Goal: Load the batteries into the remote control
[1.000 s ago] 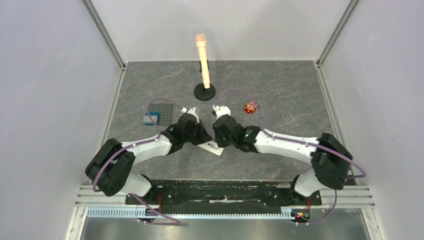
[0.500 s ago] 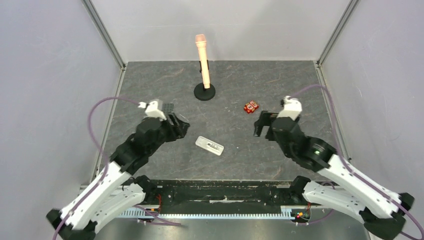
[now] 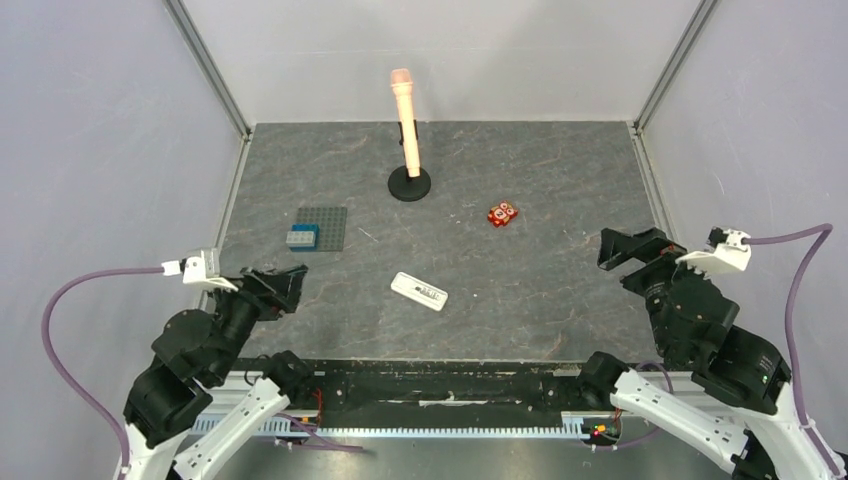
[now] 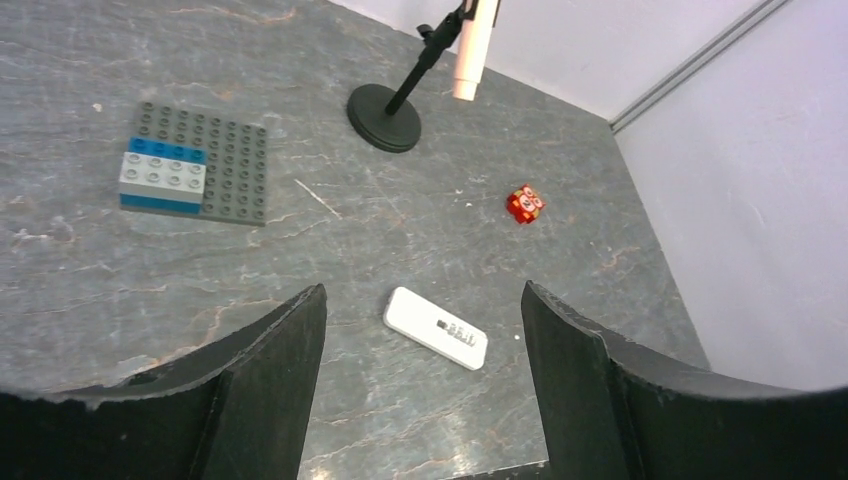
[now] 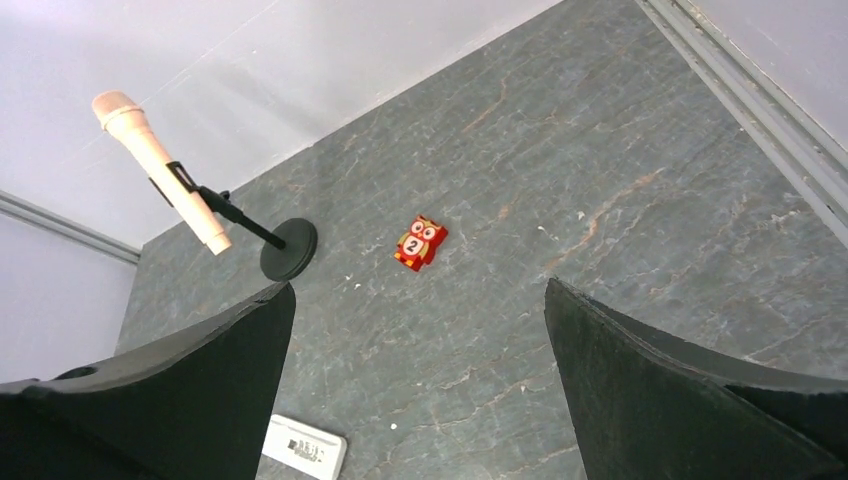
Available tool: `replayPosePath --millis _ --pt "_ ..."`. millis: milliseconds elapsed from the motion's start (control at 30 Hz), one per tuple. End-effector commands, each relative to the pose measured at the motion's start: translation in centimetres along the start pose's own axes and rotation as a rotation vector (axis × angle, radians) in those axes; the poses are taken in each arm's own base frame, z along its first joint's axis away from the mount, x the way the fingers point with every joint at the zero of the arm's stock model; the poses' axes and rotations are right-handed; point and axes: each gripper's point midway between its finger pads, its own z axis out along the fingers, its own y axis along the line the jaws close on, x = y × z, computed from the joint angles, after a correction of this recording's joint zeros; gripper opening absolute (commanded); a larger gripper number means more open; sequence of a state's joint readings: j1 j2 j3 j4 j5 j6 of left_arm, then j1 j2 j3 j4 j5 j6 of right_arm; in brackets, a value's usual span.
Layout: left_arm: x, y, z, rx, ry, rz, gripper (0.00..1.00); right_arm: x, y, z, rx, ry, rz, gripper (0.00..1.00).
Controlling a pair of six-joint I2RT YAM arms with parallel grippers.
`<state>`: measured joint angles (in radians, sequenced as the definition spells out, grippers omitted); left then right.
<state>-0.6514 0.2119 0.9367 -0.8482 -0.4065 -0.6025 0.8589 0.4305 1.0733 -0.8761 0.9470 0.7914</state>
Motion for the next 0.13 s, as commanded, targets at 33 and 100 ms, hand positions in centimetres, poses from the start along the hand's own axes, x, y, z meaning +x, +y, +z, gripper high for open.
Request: replayPosePath --millis 33,100 --pt "-0.42 1.01 -0.94 -0.028 0.001 0.077 0.78 -0.46 -0.97 -0.14 0.046 -0.016 0.013 0.98" --pt "-0.56 0.96 -1.07 -0.023 -0.004 0.077 0.78 -0.13 -0.87 -0.01 0.048 -0.008 0.008 0.98"
